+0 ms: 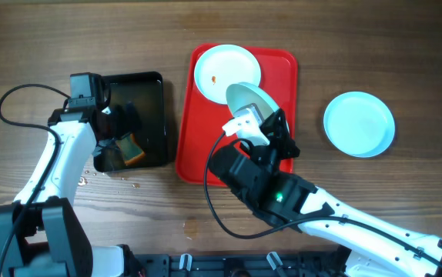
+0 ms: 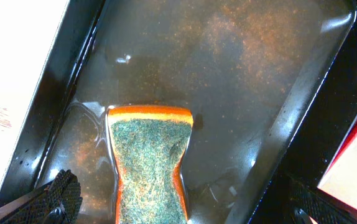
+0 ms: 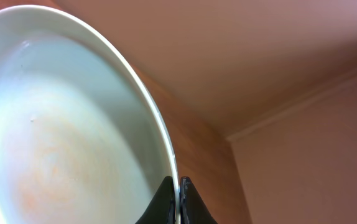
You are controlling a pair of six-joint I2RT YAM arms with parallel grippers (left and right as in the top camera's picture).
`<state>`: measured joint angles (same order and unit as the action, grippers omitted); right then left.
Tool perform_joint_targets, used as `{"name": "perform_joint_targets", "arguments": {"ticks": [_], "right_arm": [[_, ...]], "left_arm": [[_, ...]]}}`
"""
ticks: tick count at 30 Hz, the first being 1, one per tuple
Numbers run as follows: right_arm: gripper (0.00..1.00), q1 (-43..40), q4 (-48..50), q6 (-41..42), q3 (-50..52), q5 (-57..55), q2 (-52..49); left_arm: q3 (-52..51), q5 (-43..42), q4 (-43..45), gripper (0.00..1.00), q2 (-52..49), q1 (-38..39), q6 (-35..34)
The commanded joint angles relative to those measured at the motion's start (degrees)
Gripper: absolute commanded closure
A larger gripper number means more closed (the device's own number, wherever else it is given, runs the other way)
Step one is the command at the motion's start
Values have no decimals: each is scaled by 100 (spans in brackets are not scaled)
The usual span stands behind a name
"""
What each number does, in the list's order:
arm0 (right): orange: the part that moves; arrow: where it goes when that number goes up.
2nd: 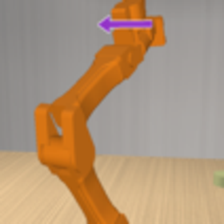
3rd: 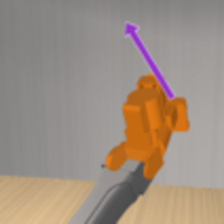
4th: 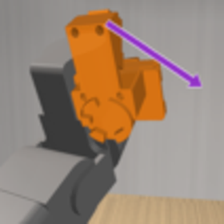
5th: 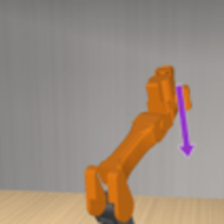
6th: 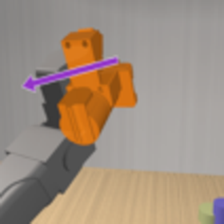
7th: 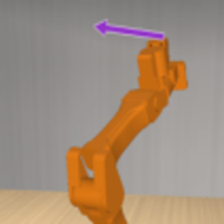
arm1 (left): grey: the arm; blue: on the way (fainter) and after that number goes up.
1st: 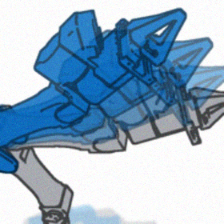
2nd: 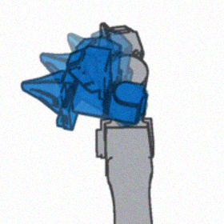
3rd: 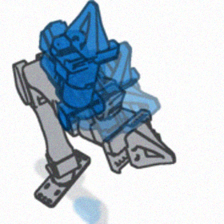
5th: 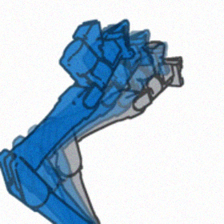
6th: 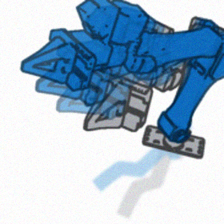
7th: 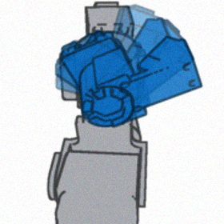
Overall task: Clean dirty plates on tray and stack at the side
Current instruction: 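Lift the bottom plate with the right gripper and stack it on the side plate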
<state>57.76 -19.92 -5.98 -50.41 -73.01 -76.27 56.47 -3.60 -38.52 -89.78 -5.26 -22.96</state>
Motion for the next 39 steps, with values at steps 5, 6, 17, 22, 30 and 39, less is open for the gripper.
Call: {"name": "perform_joint_targets", "arguments": {"ticks": [5,6,17,22,30,39], "right_arm": [[96,-802,-310,1709,-63,1491,841],[96,-1169,-433,2002,-63,2232,1060],[96,-5993,-1714,2704,-61,6645,1523],[96,-7543,-1832,2719,-57,7232,1032],[94,-8400,-1836,2883,-57,7656,-264],[41,-8260,-1735,2426,-299,9259,68]], "left_arm": [[-28,-90,0,0,42,-11,46],[-28,-90,0,0,42,-11,46],[-28,-90,0,0,42,-11,46],[-28,-90,0,0,42,-11,46],[-28,-90,2,0,42,-11,46],[-28,-90,0,0,42,-11,46]]}}
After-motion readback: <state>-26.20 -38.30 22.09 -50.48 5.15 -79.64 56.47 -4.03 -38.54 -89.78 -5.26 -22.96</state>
